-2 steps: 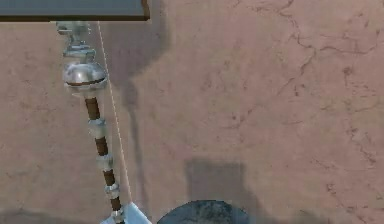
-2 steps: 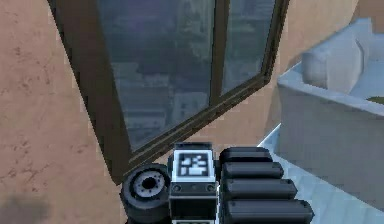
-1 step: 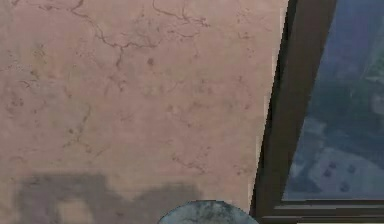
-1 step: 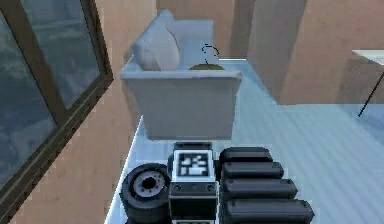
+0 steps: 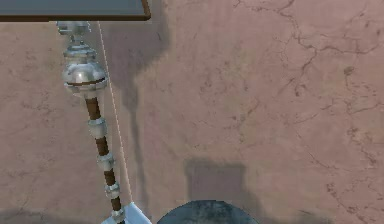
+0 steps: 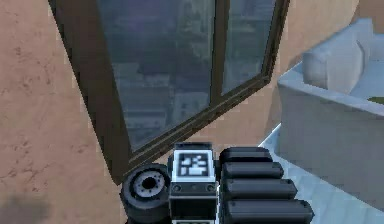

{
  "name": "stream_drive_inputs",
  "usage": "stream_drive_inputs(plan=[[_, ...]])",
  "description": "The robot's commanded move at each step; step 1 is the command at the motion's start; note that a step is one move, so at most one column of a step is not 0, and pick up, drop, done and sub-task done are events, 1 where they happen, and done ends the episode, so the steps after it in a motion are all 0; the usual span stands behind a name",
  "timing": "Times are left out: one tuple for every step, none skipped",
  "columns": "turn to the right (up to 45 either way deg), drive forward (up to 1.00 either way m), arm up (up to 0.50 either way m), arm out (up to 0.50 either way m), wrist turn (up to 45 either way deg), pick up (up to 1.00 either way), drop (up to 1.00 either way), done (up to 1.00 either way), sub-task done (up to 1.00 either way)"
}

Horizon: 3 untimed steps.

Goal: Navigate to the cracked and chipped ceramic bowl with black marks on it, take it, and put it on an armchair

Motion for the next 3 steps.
stream_drive_inputs(plan=[[-6.0,0.0,0.0,0.0,0.0,0.0,0.0,0.0,0.0],[45.0,0.0,0.0,0.0,0.0,0.0,0.0,0.0,0.0],[18.0,0.0,0.0,0.0,0.0,0.0,0.0,0.0,0.0]])
